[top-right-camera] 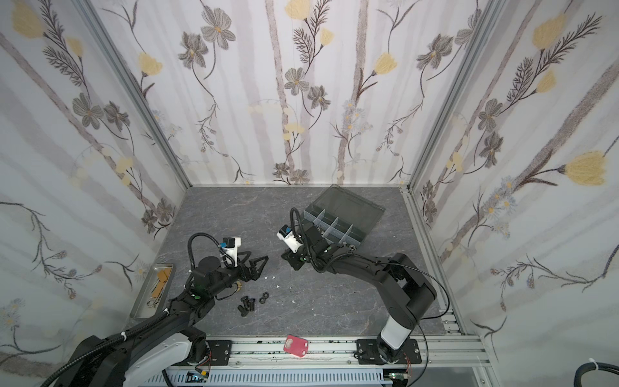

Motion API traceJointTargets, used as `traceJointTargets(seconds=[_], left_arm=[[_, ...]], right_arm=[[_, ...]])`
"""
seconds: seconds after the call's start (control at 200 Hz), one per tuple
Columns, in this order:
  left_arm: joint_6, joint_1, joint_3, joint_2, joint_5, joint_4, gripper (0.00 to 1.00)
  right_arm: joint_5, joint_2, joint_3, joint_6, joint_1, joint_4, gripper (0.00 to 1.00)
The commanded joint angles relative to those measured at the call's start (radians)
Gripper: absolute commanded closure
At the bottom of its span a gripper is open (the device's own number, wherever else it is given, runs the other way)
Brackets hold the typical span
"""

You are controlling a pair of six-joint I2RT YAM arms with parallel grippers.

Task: Sort the screws and nuts into containers
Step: Pick up the nut from the bottom-center of the table, then place the nut into the container.

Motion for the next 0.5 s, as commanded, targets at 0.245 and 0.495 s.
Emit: traceJointTargets(seconds=[0.245, 0.495], left_arm=[[0.167, -0.163, 0.131, 0.212, 0.168, 0.066, 0.00], [0.201, -0.166, 0.144, 0.179, 0.090, -0.031, 0.00]], right_arm=[[0.178, -0.124, -0.052, 0.136, -0.268, -0.226, 0.89], [0.244, -0.083, -0.092, 0.179, -0.317, -0.204, 0.86]])
